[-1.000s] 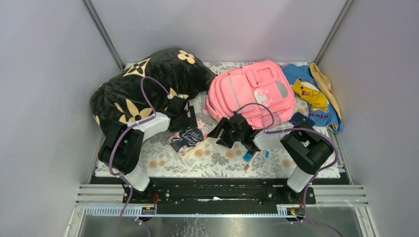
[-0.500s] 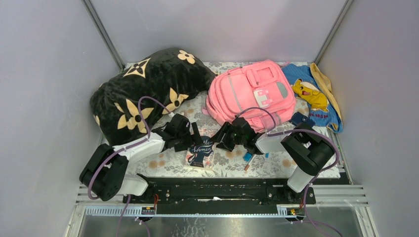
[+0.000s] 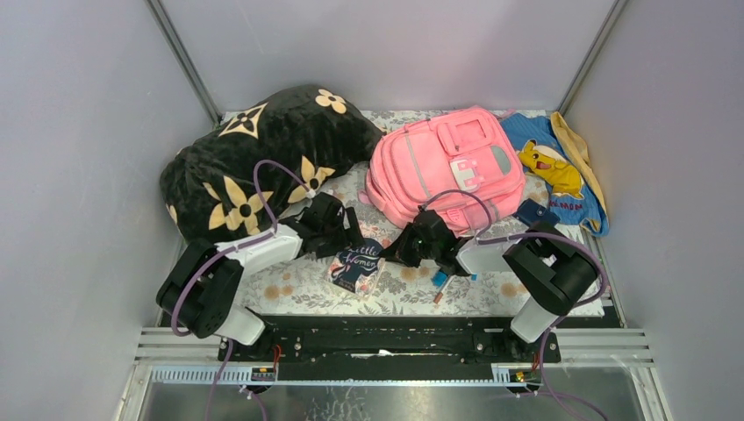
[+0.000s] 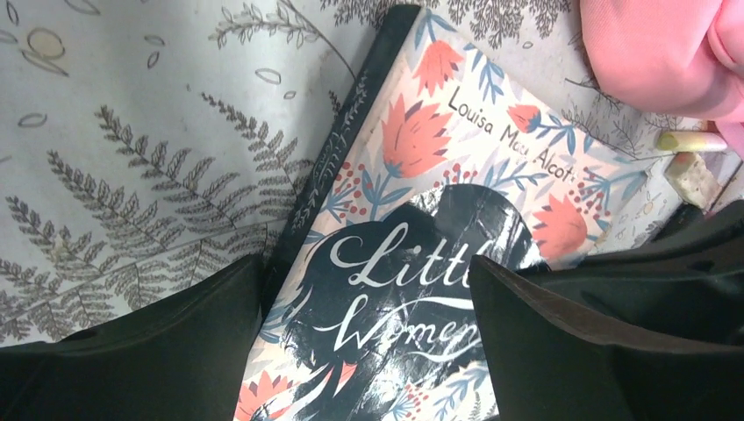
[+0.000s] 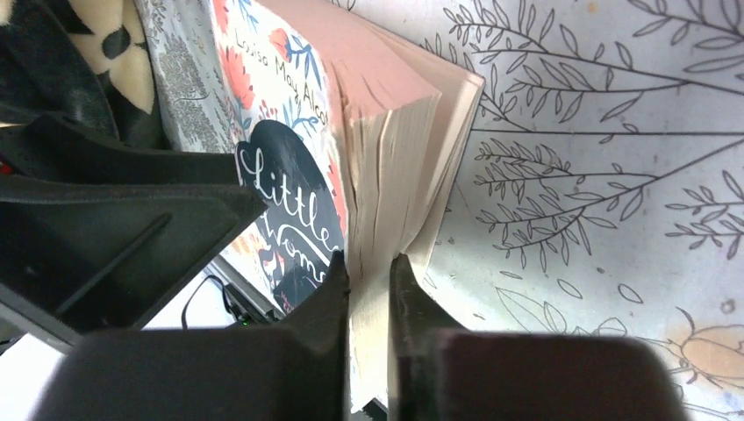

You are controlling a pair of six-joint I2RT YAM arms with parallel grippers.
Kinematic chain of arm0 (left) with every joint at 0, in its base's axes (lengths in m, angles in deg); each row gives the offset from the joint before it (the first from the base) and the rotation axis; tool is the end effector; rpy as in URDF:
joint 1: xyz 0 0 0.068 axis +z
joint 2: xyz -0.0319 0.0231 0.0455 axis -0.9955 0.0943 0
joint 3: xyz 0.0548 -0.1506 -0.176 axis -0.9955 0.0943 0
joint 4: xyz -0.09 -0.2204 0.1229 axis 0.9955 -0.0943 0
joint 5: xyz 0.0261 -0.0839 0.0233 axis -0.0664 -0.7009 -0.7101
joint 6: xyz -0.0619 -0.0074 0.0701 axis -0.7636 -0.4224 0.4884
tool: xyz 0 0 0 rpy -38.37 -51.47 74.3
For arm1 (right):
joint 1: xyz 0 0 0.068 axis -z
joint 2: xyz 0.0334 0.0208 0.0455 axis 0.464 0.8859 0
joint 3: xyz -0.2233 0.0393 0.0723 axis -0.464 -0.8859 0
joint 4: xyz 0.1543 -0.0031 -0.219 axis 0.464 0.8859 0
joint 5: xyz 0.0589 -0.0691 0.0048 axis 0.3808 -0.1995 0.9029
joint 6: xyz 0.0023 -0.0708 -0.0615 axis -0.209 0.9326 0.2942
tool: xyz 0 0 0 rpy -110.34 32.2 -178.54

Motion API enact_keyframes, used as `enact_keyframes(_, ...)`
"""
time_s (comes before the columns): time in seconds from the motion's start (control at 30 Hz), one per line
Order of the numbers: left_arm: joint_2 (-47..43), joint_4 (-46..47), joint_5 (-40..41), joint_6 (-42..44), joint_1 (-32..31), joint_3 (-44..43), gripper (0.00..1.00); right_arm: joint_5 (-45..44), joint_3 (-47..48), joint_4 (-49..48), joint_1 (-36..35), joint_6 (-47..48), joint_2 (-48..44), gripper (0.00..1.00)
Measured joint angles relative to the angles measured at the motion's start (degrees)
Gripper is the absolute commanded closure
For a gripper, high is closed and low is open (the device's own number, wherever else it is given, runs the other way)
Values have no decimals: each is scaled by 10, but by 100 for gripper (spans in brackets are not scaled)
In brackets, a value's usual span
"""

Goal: Pack the student bag
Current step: Pick up the book from the center of the board.

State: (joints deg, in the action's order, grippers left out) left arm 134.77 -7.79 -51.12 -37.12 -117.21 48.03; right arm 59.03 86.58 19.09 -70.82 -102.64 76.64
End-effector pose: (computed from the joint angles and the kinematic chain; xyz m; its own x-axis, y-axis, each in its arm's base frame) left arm 0.2560 -0.1726 0.0762 -0.8972 -0.2815 -0.3403 -0.1016 0.8814 -0.4613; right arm 0.2379 0.2480 0.0596 -0.8957 0.3809 -0.2296 0.0496 0.5987 0.7994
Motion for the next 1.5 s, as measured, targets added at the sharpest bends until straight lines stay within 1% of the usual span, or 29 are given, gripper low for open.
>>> enact_keyframes(0.17,12,0,8,14,-3,-16,7,-1,-8,-2,0,2,-14,100)
enact_keyframes(0.27,13,-3,12,23,-7,-21,2,-6,-10,6,-1,0,-31,100)
enact_keyframes(0.33,15,-16,13,28,-12,-30,1,-13,-14,12,-3,-3,-49,100)
enact_keyframes(0.43,4,-59,16,33,-23,-50,1,-21,-19,32,-12,-4,-81,100)
enact_keyframes(0.53,-57,-112,36,29,-27,-73,1,-22,-19,42,-17,-7,-104,100)
enact_keyframes(0.7,-221,-169,89,-19,-30,-81,1,-23,-18,50,-19,-22,-117,100)
enact_keyframes(0.77,-284,-174,98,-49,-30,-57,1,-25,-18,56,-19,-29,-120,100)
enact_keyframes(0.83,-344,-182,108,-78,-30,-16,1,-27,-18,59,-19,-38,-123,100)
enact_keyframes(0.9,-396,-200,118,-102,-30,26,1,-27,-16,61,-19,-48,-127,100)
enact_keyframes(0.97,-437,-221,120,-112,-30,49,1,-26,-13,57,-18,-61,-129,100)
enact_keyframes(1.07,-474,-238,113,-123,-26,54,1,-17,-13,42,-13,-88,-129,100)
enact_keyframes(1.23,-518,-238,91,-154,-26,61,1,-2,-2,26,-3,-127,-129,100)
enact_keyframes(1.5,-602,-235,91,-215,-22,141,1,17,19,-12,2,-169,-129,100)
